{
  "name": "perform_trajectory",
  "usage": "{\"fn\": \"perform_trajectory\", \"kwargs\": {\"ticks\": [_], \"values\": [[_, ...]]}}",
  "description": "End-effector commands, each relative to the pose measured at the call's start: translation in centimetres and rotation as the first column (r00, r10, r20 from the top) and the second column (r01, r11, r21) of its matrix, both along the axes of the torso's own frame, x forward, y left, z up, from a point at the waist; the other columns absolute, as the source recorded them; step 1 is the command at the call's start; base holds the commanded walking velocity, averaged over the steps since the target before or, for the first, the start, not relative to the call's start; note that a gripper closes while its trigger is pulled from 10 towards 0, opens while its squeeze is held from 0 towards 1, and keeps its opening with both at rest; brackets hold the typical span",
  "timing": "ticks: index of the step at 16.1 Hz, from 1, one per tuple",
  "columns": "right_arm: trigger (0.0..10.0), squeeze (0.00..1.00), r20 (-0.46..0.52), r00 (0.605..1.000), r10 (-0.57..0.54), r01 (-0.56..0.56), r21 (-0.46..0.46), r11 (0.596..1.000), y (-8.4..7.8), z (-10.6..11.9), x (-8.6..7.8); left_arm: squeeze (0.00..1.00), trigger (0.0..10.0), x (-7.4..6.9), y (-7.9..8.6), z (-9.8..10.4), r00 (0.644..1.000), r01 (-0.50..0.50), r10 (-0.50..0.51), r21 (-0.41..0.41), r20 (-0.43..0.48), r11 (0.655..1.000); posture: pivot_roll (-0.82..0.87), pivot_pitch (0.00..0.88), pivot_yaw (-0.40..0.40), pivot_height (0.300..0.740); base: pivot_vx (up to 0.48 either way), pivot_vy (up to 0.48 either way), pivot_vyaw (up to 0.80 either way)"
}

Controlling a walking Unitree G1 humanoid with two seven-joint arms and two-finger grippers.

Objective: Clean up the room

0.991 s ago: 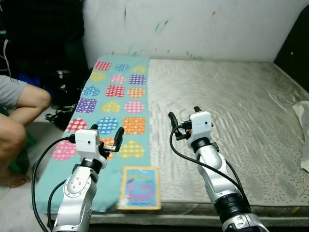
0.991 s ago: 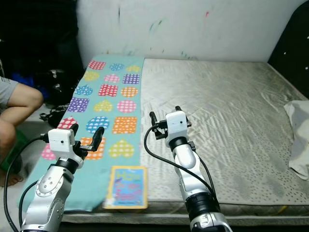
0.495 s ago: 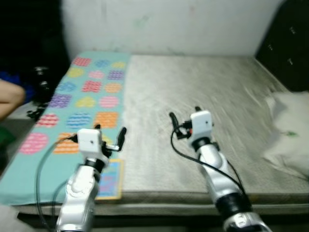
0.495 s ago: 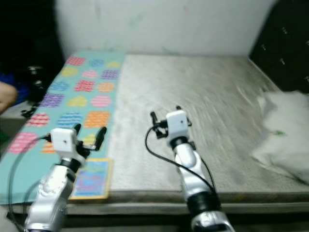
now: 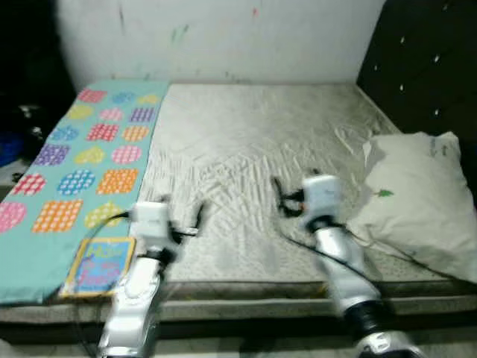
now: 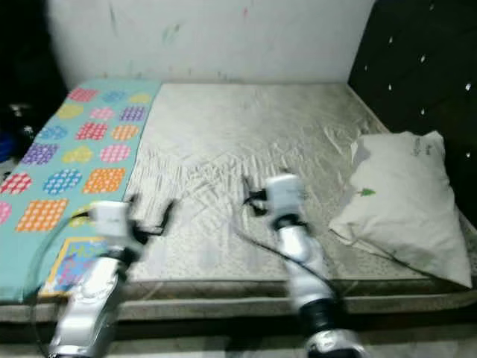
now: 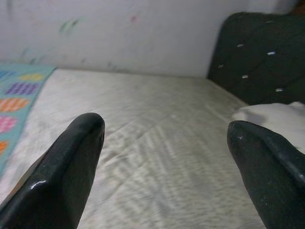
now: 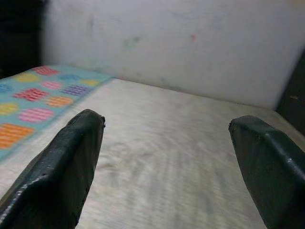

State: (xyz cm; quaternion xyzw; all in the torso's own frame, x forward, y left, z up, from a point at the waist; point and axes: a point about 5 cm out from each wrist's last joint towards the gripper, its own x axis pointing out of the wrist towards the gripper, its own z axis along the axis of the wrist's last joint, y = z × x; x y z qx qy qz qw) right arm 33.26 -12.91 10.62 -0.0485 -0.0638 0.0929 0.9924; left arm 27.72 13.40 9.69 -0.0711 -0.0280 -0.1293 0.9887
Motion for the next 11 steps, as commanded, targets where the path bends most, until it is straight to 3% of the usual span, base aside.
{"fn": "perform_trajectory", "kwargs": {"ticks": [1, 4, 11], "values": [[10.0, 0.0, 0.016, 1.0, 0.027, -0.027, 0.013, 1.0, 0.95, 0.57, 0.24, 0.0, 10.0, 0.01, 0.92, 0.61, 0.999, -0.008, 0.008, 0.01, 0.032, 1.0, -0.03, 0.0, -0.027, 0.74, 0.0, 0.0, 0.0], [10.0, 0.0, 0.016, 1.0, 0.024, -0.024, 0.015, 1.0, 0.92, 0.59, 0.26, 0.0, 10.0, -0.05, 0.83, 0.74, 0.999, 0.001, -0.001, 0.0, 0.041, 1.0, -0.03, 0.0, -0.027, 0.74, 0.0, 0.0, 0.0], [10.0, 0.0, 0.017, 1.0, 0.018, -0.018, 0.02, 1.0, 0.86, 0.72, 0.44, 0.0, 10.0, 0.09, 0.8, 0.88, 0.999, 0.014, -0.014, -0.005, 0.048, 1.0, -0.03, 0.0, -0.027, 0.74, 0.275, 0.0, 0.0]]}}
